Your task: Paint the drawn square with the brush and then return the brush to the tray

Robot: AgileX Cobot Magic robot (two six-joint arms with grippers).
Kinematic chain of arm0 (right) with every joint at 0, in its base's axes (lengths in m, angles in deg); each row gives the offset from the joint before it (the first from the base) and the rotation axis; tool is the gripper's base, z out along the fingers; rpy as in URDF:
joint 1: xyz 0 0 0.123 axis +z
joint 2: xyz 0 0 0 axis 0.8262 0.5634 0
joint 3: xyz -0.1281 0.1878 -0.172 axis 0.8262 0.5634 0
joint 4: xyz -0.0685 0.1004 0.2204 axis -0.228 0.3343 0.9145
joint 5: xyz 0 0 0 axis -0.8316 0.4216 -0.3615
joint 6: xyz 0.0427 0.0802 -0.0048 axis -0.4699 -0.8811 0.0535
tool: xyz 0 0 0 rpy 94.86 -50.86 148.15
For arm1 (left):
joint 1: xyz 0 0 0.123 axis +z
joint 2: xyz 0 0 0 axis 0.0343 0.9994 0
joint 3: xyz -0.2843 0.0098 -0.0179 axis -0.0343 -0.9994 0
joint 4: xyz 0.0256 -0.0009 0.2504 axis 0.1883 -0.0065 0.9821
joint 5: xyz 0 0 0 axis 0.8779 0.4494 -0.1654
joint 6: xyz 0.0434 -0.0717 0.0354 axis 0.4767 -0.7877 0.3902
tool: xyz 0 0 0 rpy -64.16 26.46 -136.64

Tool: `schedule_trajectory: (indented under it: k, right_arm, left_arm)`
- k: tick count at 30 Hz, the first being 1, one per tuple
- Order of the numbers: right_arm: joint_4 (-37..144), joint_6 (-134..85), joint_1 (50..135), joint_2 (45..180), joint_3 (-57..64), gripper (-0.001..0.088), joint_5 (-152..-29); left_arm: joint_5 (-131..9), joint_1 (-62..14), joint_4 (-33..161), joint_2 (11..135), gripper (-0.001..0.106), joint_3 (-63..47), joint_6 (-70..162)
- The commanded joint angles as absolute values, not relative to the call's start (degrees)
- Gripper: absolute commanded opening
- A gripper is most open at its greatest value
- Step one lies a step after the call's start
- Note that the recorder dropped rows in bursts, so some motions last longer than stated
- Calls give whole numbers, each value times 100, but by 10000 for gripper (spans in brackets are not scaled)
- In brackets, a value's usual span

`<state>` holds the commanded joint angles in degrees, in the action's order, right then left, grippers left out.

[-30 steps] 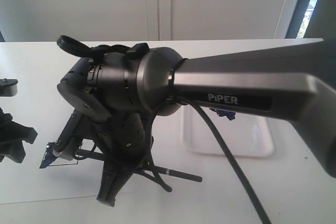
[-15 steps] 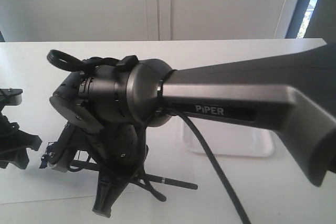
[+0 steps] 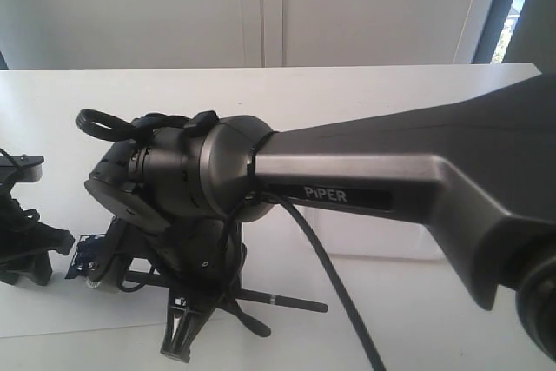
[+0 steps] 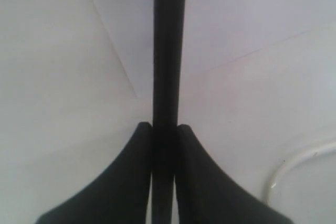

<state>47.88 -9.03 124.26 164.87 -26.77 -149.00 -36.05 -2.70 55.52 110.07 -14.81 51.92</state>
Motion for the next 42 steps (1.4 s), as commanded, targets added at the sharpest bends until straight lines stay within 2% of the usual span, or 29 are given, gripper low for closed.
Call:
schedule_trajectory:
  k: [5,35,42]
  right_arm:
    - [4626,-1071,12416,16487,-2677,0,-15200]
    - [4114,-1916,12416,16487,-2677,0,-15200]
    - [4837,-1494,12426,16497,-2677,0,-15200]
  left_arm:
    - [-3605,-270,5552,11007,483,-1481,5192]
    - [-3605,-270,5552,11007,483,-1481,5192]
    - [-3605,-270,5552,11007,483,-1481,5192]
